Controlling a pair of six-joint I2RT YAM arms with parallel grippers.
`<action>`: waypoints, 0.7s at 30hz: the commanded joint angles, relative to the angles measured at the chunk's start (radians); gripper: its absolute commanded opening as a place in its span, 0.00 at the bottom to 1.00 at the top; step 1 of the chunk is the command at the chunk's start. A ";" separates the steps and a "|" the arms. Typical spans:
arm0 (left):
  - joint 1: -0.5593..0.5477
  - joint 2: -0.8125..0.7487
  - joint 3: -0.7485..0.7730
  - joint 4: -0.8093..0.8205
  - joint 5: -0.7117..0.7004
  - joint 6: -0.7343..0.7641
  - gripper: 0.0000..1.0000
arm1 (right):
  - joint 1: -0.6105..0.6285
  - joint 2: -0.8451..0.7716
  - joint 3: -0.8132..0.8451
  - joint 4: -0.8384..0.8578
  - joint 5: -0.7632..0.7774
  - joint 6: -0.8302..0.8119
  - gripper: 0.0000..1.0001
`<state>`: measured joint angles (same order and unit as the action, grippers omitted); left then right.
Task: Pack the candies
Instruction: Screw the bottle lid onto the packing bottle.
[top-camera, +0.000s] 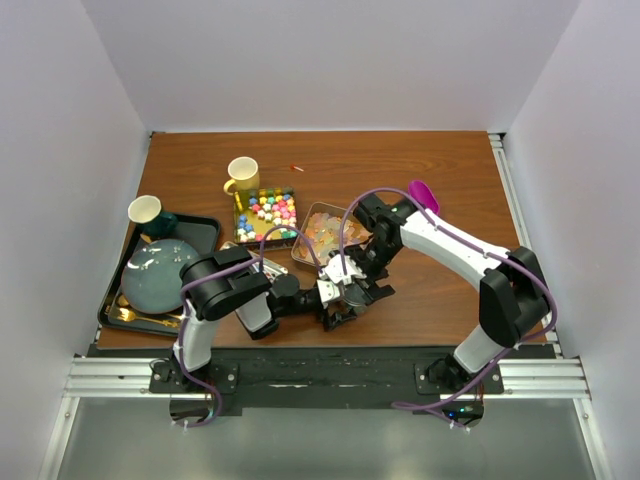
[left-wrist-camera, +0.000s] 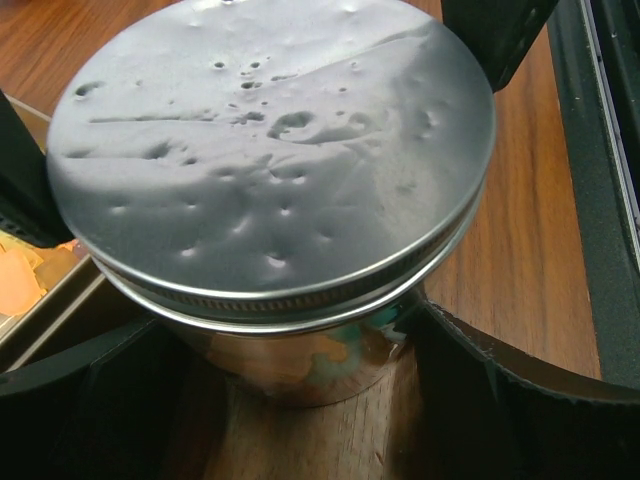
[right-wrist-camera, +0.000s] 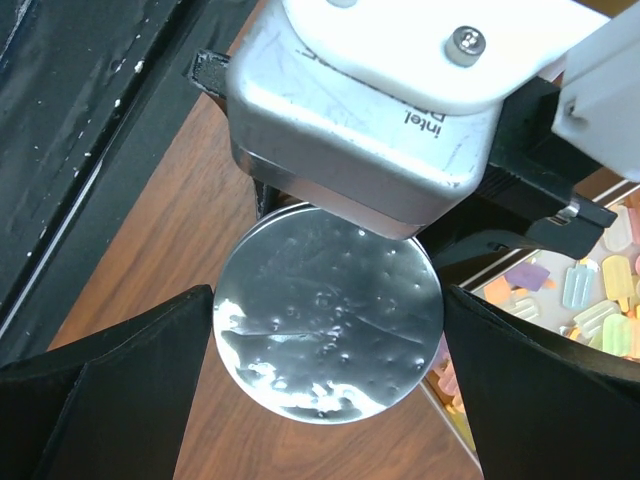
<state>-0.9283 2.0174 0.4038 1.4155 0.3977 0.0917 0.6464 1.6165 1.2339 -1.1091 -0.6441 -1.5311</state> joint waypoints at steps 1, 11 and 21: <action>0.013 0.037 0.001 -0.112 0.004 0.011 0.00 | 0.002 -0.004 -0.010 0.029 -0.005 0.031 0.99; 0.019 0.038 0.006 -0.116 0.006 -0.001 0.00 | -0.004 -0.033 -0.043 0.152 0.023 0.254 0.77; 0.017 0.043 0.001 -0.101 -0.014 -0.007 0.00 | -0.011 -0.201 -0.292 0.400 0.076 0.790 0.66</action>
<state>-0.9165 2.0216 0.4129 1.4055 0.4355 0.0887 0.6384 1.4368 1.0183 -0.7910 -0.6266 -1.0470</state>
